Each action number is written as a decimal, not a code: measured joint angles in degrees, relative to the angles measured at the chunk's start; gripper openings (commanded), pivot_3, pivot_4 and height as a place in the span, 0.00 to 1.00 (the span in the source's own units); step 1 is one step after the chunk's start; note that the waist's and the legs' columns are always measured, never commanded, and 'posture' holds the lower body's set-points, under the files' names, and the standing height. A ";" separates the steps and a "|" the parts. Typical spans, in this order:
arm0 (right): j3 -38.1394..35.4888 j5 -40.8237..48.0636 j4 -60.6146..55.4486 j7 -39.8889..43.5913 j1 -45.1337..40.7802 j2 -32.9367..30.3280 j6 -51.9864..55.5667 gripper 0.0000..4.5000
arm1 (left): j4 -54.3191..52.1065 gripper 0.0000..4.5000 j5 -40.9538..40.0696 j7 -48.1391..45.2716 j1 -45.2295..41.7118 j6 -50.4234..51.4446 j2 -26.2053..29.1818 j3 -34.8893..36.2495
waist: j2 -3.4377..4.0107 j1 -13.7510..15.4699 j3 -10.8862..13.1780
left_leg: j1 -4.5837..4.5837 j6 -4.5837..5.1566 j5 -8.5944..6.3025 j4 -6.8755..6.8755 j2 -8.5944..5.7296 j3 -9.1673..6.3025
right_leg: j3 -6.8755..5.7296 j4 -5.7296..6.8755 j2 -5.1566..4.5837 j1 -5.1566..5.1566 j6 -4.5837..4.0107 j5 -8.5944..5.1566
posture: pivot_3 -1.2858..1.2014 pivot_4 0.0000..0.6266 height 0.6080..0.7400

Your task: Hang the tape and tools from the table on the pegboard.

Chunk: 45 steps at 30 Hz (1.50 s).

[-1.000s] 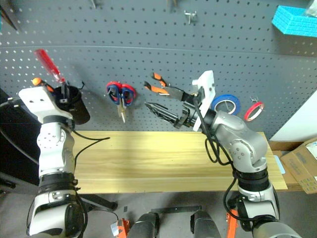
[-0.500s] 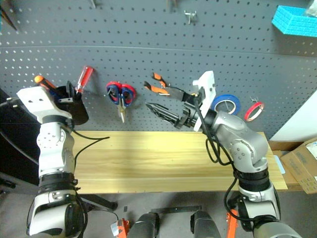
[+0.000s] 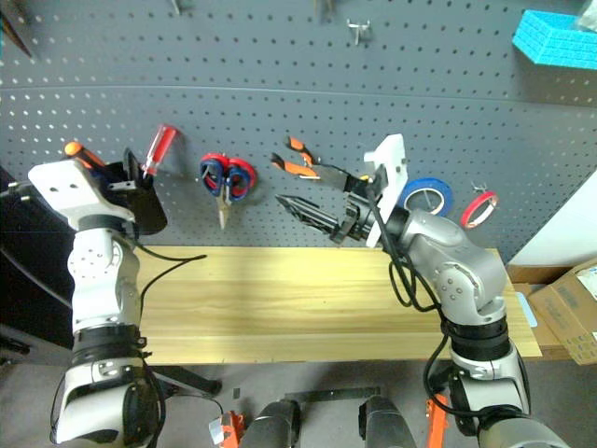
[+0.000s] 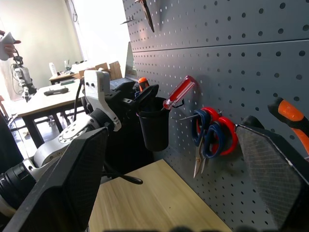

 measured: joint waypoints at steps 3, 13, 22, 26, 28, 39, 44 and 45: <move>0.09 -0.31 0.00 0.55 0.01 -0.62 -0.06 1.00 | -3.32 0.99 -0.68 -1.36 0.90 0.02 -1.66 -1.06 | 0.01 0.05 0.01 | -0.02 0.00 0.00 0.00 -0.01 0.00 | 0.01 -0.03 -0.02 0.00 -0.03 -0.01 | 0.54 0.26 1.00; 3.30 -5.28 -0.85 3.10 3.42 -4.29 -2.95 1.00 | -16.83 0.99 -0.39 -3.78 6.87 8.25 -7.46 -8.76 | 0.14 -0.03 0.13 | -0.03 0.00 0.00 -0.03 0.00 0.05 | 0.04 -0.04 -0.01 -0.02 -0.29 -0.19 | 0.54 0.28 1.00; 7.58 -12.62 -2.77 4.00 10.06 -7.82 -5.53 1.00 | -27.63 0.99 -0.44 -4.01 15.09 18.00 -12.56 -13.75 | 0.35 -0.02 0.40 | -0.06 0.00 -0.01 -0.03 0.00 0.06 | 0.04 -0.07 -0.02 -0.04 -0.38 -0.27 | 0.54 0.30 1.00; 8.50 -16.43 -2.78 1.86 13.70 -8.24 -6.26 1.00 | -29.43 0.99 -0.47 -3.06 17.80 22.06 -15.02 -14.63 | 0.37 0.00 0.61 | -0.06 0.00 -0.01 -0.02 0.00 0.06 | 0.04 -0.07 -0.03 -0.04 -0.39 -0.28 | 0.54 0.30 1.00; 8.41 -19.04 -2.65 -0.90 16.29 -8.17 -6.49 1.00 | -29.74 0.99 -0.71 -1.44 19.36 25.71 -17.00 -14.54 | 0.37 0.02 0.68 | -0.09 0.00 -0.02 -0.02 -0.01 0.06 | 0.04 -0.12 -0.05 -0.04 -0.39 -0.28 | 0.54 0.30 1.00; 1.85 -34.29 6.82 -20.62 29.82 -4.48 -11.19 1.00 | -29.50 0.99 -0.58 1.67 23.75 41.49 -18.06 -13.37 | 0.34 0.02 0.80 | -0.20 -0.02 -0.03 -0.02 -0.02 0.07 | 0.03 -0.18 -0.05 -0.13 -0.39 -0.29 | 0.53 0.25 1.00; -1.94 -35.78 7.26 -25.35 32.28 -0.65 -11.42 1.00 | -29.40 0.99 -0.53 0.23 23.73 41.68 -16.15 -12.30 | 0.34 -0.26 0.79 | -0.19 -0.03 -0.03 -0.03 0.00 0.10 | 0.04 -0.18 -0.05 -0.16 -0.39 -0.30 | 0.53 0.23 1.00; -2.40 -35.76 7.26 -25.79 32.27 0.01 -11.45 1.00 | -29.38 0.99 -0.53 -0.09 23.73 41.68 -15.75 -12.31 | 0.35 -0.29 0.78 | -0.19 -0.03 -0.03 -0.03 0.01 0.11 | 0.04 -0.18 -0.05 -0.16 -0.39 -0.29 | 0.53 0.23 1.00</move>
